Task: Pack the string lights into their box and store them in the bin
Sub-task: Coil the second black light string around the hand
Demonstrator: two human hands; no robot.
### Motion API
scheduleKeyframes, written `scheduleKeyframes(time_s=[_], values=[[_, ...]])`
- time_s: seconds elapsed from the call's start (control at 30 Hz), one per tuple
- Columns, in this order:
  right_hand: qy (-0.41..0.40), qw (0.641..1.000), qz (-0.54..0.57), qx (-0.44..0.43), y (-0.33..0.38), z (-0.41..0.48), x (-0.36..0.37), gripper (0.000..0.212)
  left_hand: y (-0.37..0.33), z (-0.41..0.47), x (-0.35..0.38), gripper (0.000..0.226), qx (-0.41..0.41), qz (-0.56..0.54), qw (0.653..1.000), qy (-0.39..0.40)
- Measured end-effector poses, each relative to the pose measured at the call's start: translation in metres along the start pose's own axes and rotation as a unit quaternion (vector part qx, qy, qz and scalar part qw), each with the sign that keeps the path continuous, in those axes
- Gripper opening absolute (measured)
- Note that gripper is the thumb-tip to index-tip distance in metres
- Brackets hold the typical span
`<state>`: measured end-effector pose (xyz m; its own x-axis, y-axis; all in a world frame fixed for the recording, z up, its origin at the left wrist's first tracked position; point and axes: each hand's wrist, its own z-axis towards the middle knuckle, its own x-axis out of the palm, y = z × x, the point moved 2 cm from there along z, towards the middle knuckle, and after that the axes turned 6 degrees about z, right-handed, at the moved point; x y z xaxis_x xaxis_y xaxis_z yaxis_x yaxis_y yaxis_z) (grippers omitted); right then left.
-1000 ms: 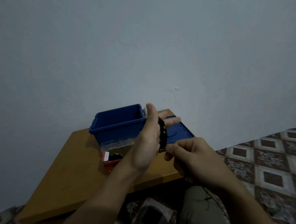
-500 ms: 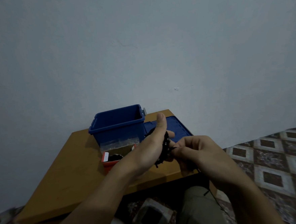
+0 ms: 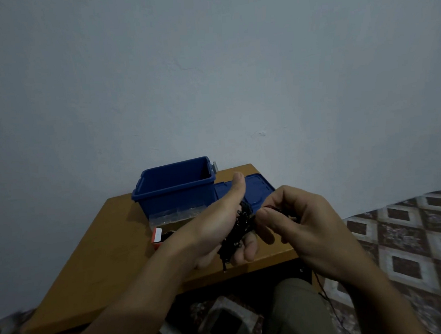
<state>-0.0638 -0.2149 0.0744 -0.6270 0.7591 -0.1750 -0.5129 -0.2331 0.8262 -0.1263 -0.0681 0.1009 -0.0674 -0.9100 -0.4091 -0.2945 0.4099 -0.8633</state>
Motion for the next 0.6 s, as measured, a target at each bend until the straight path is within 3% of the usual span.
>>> scheduleKeyframes(time_s=[0.27,0.5,0.6], values=[[0.002,0.999,-0.042,-0.023,-0.004,0.001,0.002,0.011,0.003,-0.002,-0.001,0.108,0.007,0.06,0.998,-0.003],[-0.023,0.998,-0.057,-0.025,-0.009,0.003,0.004,0.006,0.006,-0.002,0.0,0.1,0.012,0.04,0.997,0.06],[-0.044,0.997,-0.055,-0.03,-0.013,0.003,0.005,0.015,0.006,-0.002,-0.001,0.096,0.013,0.022,0.996,0.082]])
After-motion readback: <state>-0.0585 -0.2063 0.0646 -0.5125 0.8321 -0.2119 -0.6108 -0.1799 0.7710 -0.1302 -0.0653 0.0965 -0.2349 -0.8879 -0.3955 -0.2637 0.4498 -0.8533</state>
